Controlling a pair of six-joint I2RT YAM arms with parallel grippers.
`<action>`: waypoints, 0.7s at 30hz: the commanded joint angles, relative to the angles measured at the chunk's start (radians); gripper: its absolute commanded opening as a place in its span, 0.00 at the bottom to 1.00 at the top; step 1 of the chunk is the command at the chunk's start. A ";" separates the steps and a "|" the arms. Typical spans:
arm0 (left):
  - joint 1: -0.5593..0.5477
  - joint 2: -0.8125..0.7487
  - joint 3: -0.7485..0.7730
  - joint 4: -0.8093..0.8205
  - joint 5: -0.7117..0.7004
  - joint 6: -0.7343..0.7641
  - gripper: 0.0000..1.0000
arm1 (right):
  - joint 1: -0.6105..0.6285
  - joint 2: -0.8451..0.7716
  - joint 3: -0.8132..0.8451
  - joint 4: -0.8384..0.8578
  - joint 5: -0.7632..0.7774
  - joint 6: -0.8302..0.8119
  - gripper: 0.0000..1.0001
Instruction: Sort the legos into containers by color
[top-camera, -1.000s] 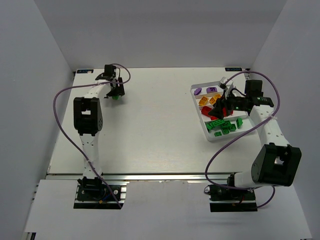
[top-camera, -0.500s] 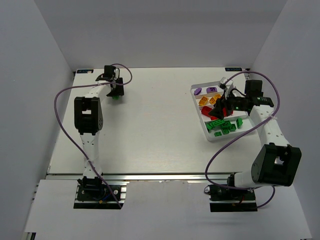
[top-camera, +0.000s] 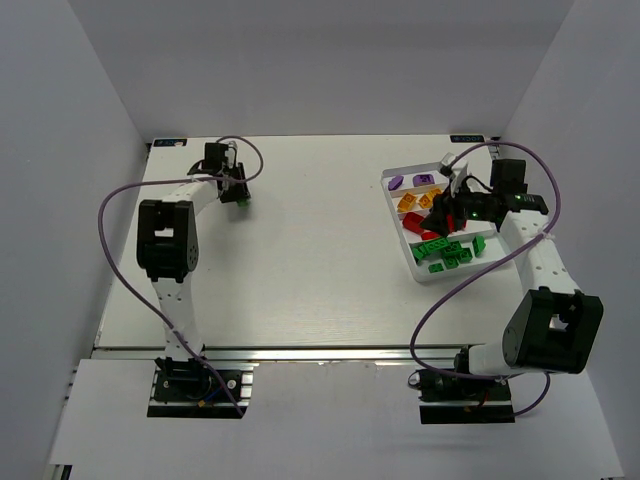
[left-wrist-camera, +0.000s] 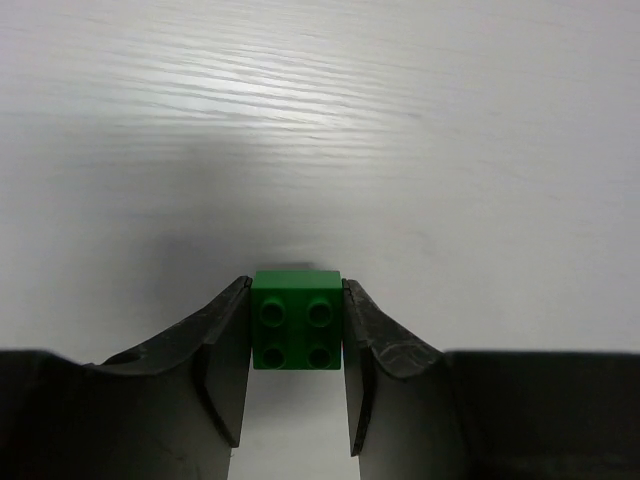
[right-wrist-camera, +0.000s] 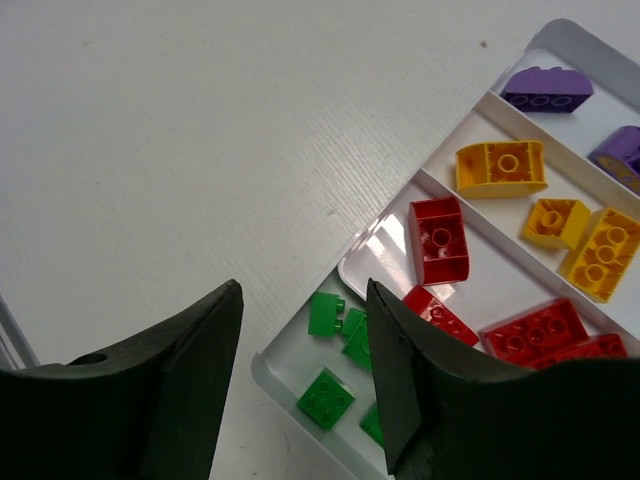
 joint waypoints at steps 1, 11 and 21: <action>-0.087 -0.193 -0.102 0.142 0.203 -0.113 0.14 | -0.018 -0.066 0.014 0.107 0.046 0.103 0.57; -0.590 -0.208 -0.284 0.642 0.351 -0.461 0.14 | -0.136 -0.154 -0.021 0.262 0.096 0.258 0.00; -0.803 0.033 0.049 0.612 0.294 -0.497 0.17 | -0.225 -0.186 -0.050 0.259 0.018 0.294 0.00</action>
